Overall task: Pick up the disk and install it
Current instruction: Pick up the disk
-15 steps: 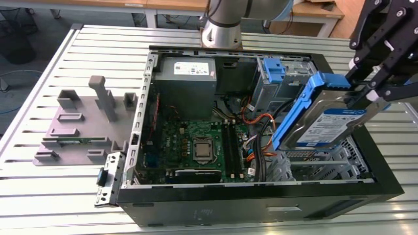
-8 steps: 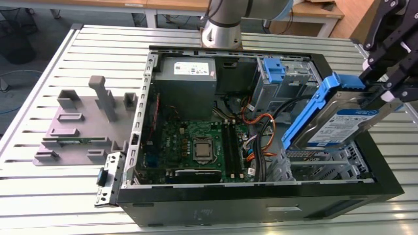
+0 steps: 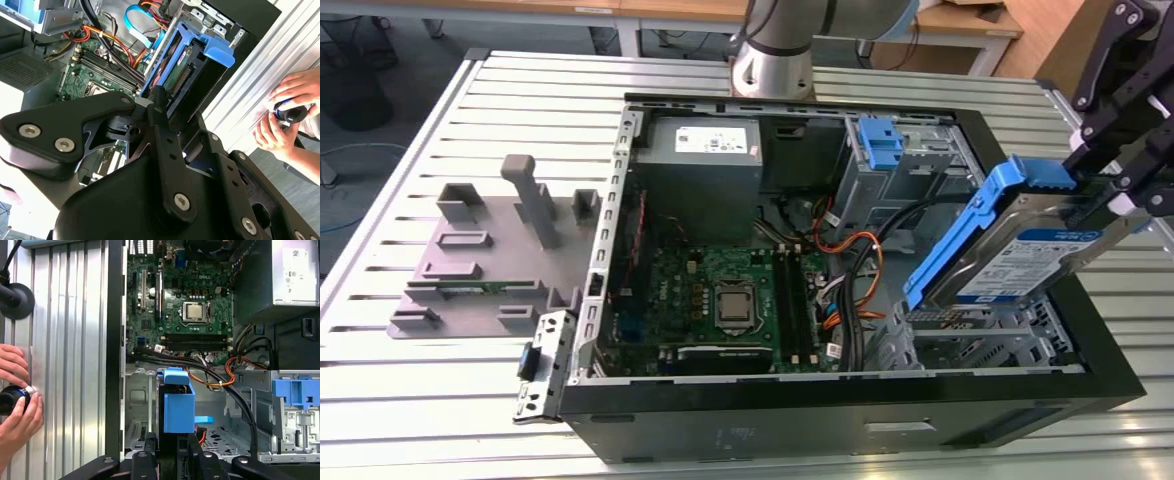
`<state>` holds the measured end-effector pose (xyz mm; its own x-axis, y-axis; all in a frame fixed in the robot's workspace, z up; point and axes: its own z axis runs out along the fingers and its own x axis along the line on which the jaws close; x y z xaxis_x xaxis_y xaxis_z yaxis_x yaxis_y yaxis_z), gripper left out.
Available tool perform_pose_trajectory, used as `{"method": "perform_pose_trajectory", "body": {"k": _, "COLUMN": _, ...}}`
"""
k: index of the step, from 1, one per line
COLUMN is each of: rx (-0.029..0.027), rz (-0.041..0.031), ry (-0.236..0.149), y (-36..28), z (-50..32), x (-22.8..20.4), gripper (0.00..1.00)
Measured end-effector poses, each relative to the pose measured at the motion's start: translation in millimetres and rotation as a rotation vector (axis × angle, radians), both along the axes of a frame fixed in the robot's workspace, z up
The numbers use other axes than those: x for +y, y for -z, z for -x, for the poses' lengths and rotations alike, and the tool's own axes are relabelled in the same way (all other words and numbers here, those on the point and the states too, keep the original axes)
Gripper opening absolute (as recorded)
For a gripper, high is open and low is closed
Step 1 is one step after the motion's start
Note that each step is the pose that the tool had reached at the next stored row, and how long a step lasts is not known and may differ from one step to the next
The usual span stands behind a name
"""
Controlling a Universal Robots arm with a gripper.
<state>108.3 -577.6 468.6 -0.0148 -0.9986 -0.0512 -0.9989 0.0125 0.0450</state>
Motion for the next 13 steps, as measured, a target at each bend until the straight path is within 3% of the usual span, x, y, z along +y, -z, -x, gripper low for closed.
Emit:
{"method": "perform_pose_trajectory", "body": {"k": 5, "rx": 0.0000, "rz": -0.0003, "ry": 0.001, "y": 3.9, "z": -2.7, "x": -0.1, "gripper": 0.35}}
{"method": "perform_pose_trajectory", "body": {"k": 13, "rx": 0.0000, "rz": -0.0005, "ry": 0.001, "y": 5.0, "z": -4.1, "x": -0.9, "gripper": 0.35}}
